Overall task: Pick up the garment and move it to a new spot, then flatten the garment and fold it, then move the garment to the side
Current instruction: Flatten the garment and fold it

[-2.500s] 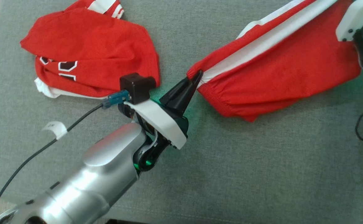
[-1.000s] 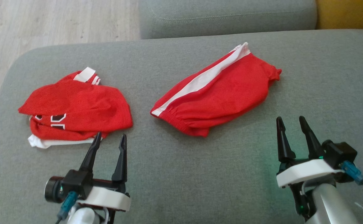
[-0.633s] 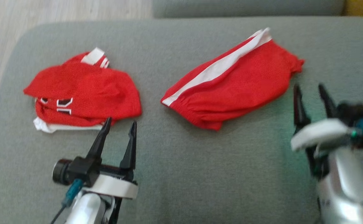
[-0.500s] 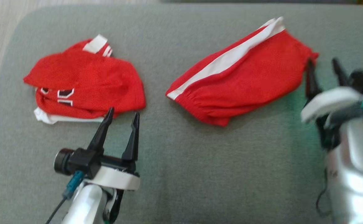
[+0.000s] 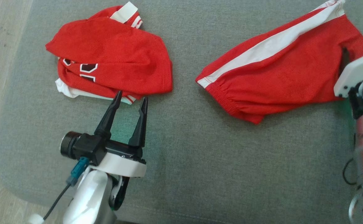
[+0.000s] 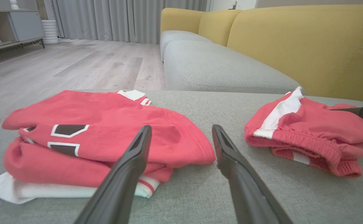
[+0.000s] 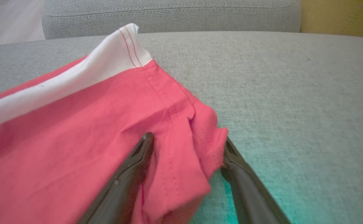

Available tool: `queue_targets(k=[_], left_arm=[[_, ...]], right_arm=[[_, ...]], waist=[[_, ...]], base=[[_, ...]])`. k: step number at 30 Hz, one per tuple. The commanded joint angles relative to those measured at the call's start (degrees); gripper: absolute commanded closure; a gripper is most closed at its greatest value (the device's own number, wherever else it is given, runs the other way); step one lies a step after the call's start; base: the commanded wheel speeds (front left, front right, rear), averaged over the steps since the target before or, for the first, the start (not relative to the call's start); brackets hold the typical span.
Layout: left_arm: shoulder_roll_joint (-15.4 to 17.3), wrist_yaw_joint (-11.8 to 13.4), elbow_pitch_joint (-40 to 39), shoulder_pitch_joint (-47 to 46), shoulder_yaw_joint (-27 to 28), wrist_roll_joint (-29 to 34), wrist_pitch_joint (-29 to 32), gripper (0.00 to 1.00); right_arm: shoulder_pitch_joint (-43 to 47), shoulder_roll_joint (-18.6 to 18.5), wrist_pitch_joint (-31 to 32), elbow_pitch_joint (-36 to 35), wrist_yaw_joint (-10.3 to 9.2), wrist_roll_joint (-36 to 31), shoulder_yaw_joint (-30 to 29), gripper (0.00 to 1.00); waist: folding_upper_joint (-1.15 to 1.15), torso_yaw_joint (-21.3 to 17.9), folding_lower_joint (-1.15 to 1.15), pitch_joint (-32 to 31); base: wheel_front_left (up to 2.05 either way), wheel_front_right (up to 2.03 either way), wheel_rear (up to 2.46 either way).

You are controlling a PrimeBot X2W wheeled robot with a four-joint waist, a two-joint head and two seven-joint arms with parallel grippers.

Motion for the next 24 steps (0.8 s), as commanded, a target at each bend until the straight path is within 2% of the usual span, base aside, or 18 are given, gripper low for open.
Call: queue_targets(k=[1, 5, 6, 7, 16, 24], left_arm=[[0.1, -0.3, -1.5, -1.8, 2.9, 0.7, -0.3, 0.00], [-0.1, -0.6, -1.4, -1.8, 3.7, 1.1, -0.3, 0.00], [-0.2, -0.7, -1.4, -1.8, 3.9, 1.2, -0.3, 0.00], [-0.2, -0.7, -1.4, -1.8, 4.2, 1.4, -0.3, 0.00], [-0.5, -1.3, -0.7, -0.2, 5.6, 2.7, -0.3, 0.00], [-0.5, -1.5, -0.5, 2.5, 6.8, 3.5, -0.3, 0.00]], right_arm=[[-2.4, -0.1, 1.3, 1.8, -0.05, -0.9, 1.1, 0.00], [-3.6, 0.4, 2.3, 5.8, -0.05, 0.0, 2.1, 0.00], [-4.0, 0.3, 2.2, 6.9, -0.05, 0.2, 2.8, 0.36], [-4.4, 0.1, 1.6, 7.6, -0.05, 0.4, 3.5, 1.00], [-5.0, -2.1, -9.4, 9.8, -0.05, 5.7, 4.7, 1.00], [1.0, -5.1, -12.7, 9.3, -0.05, 12.4, -0.8, 1.00]], waist=[[0.00, 0.4, -0.01, 0.3], [0.00, 0.1, -0.01, 0.3], [0.00, 0.0, -0.01, 0.3], [0.00, -0.3, -0.01, 0.2], [0.00, -4.3, -0.01, -3.2], [0.00, -7.8, -0.01, -7.4]], base=[[0.00, 0.00, 0.00], [0.00, 0.00, 0.00], [0.00, 0.00, 0.00], [0.00, 0.00, 0.00], [0.00, 0.00, 0.00], [0.00, 0.00, 0.00]])
